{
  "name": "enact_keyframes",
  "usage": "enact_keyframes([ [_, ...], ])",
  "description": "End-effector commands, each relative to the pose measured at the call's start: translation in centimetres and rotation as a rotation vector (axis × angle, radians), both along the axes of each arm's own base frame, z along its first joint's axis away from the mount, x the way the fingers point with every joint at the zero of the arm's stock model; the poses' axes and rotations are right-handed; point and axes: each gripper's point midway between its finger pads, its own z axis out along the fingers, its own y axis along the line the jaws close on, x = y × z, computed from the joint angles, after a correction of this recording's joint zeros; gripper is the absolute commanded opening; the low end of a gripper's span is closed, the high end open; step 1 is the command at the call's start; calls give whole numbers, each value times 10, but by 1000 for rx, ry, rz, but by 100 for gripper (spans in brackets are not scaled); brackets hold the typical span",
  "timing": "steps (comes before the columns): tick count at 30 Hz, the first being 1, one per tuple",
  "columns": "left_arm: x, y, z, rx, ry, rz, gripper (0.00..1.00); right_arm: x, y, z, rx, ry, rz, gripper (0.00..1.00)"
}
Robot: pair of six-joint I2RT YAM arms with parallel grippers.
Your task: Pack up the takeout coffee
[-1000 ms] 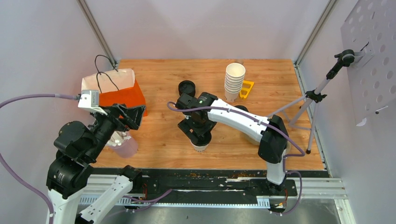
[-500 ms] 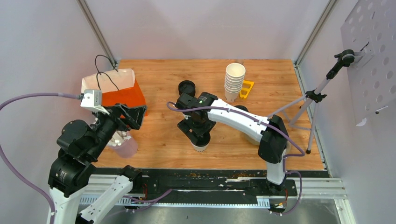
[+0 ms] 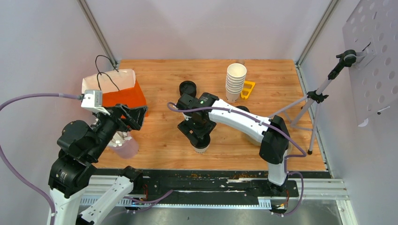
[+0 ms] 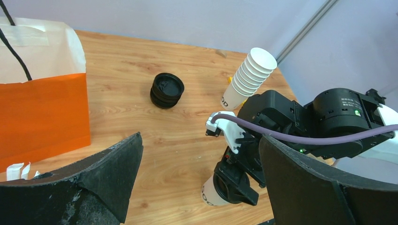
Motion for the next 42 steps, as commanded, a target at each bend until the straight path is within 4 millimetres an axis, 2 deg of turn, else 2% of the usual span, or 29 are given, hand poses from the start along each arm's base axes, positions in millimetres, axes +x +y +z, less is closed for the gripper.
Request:
enact_keyframes([
  [1,5,2,0,26,-13,17,100,6,6,13,41,-27,-1,80],
  [5,5,3,-1,37,-13,14,100,3,7,12,50,-15,-1,81],
  [9,6,3,-3,46,-6,16,100,0,12,20,96,-7,6,83],
  [18,13,-5,-22,68,72,-7,100,-6,12,37,167,2,4,84],
  [23,16,-20,-34,77,123,-75,100,-5,6,46,200,-5,-20,84],
  [27,16,-40,-48,85,189,-180,100,3,-3,56,251,-32,-65,80],
  [31,17,-64,-64,58,262,-289,91,16,-12,57,329,-45,-125,71],
  [37,17,-101,-104,23,405,-471,66,22,-18,51,436,-54,-183,55],
  [42,23,-116,-141,35,496,-495,58,27,-18,46,511,-45,-217,49],
])
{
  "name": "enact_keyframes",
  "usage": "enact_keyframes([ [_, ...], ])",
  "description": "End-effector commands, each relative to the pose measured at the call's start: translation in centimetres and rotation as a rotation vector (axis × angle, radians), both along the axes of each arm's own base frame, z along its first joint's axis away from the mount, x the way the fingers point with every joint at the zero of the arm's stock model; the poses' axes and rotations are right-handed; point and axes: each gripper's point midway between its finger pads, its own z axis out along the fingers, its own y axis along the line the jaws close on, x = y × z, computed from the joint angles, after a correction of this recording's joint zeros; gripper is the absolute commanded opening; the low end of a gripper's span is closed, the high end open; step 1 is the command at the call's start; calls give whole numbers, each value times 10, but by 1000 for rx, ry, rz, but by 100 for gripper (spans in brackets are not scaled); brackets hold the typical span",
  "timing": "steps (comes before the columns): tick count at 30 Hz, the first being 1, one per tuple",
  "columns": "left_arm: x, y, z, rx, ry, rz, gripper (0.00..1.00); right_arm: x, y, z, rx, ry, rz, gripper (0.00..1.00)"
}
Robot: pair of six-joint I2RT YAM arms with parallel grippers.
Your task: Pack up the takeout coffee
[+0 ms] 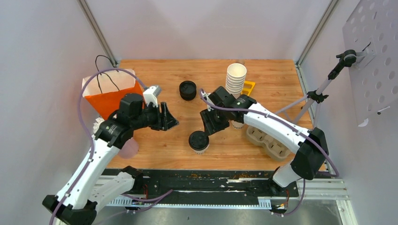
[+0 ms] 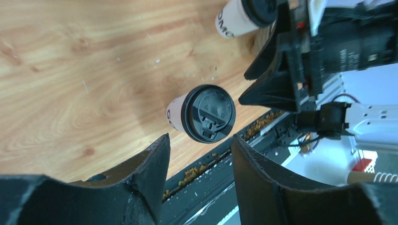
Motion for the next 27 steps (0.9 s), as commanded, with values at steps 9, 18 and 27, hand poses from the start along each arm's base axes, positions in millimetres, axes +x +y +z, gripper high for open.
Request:
enact_keyframes([
  [9,4,-45,-77,-16,129,-96,48,10,21,10,181,-20,-24,48],
  [18,2,-52,-112,-14,174,-122,44,4,20,-2,186,7,-14,44],
  [27,0,-59,-124,-52,195,-136,37,1,20,-3,192,12,-13,39],
])
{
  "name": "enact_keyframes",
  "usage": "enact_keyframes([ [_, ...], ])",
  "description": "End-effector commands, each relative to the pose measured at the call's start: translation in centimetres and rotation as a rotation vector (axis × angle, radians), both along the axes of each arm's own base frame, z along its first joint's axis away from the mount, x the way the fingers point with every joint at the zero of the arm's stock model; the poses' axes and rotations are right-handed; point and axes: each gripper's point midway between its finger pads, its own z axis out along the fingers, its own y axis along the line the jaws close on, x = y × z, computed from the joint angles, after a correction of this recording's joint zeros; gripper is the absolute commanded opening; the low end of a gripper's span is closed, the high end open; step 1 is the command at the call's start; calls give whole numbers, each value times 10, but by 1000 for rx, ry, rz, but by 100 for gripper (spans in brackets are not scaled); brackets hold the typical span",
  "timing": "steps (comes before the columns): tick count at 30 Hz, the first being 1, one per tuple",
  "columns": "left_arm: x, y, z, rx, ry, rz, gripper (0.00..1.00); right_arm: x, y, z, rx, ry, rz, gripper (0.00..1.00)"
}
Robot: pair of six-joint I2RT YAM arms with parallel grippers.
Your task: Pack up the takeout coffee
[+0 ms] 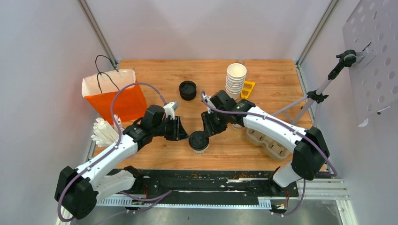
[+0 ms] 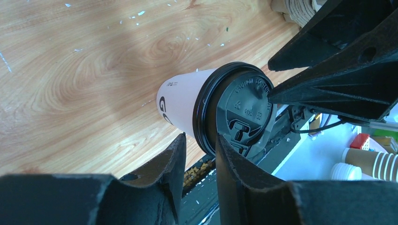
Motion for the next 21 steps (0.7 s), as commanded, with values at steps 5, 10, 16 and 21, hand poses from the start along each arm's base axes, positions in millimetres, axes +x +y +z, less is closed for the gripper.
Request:
enact_keyframes([
  [5,4,-10,2,-51,-22,-16,33,2,7,19,74,-38,-1,36],
  [10,3,-10,-1,-47,-20,-16,31,-1,4,13,63,-29,-3,34],
  [16,1,-8,-6,-35,-12,-17,30,-4,1,6,60,-18,-5,33],
  [21,0,-8,-10,-30,-1,-13,29,-5,1,5,61,-17,-3,32],
])
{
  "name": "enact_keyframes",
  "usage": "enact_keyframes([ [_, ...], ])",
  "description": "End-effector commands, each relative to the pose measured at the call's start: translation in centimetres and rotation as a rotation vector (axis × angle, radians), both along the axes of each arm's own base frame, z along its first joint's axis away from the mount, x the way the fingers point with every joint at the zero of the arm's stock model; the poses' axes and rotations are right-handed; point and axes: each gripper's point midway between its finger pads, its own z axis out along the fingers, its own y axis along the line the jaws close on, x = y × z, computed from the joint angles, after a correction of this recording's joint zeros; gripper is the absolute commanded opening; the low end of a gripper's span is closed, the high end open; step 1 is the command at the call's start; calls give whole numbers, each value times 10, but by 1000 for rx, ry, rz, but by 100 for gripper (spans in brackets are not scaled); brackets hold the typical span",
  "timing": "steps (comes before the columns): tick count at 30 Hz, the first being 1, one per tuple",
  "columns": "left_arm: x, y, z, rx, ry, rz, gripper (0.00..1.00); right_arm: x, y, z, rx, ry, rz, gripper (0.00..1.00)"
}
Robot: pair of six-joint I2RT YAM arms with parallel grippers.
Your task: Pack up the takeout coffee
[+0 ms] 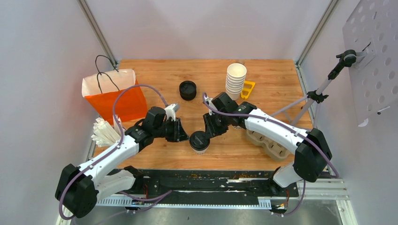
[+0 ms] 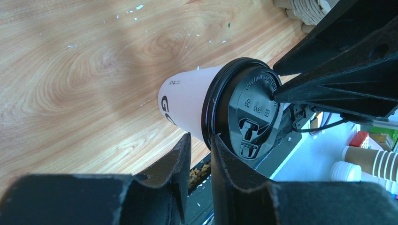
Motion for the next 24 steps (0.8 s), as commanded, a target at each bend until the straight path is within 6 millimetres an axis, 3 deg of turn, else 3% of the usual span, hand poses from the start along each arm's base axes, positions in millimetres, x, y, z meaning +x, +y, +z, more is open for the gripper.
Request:
enact_keyframes([
  [1,2,-3,3,-14,-14,-3,29,1,4,12,50,-27,-1,32],
  [6,5,-2,19,-15,-22,17,34,2,5,14,54,-35,3,32],
  [13,7,-12,45,-115,-56,22,52,1,3,10,49,-28,-1,31],
  [16,4,-18,41,-142,-46,-5,55,0,3,10,50,-29,0,31],
  [24,4,-20,18,-122,2,-17,44,1,3,15,58,-39,2,31],
])
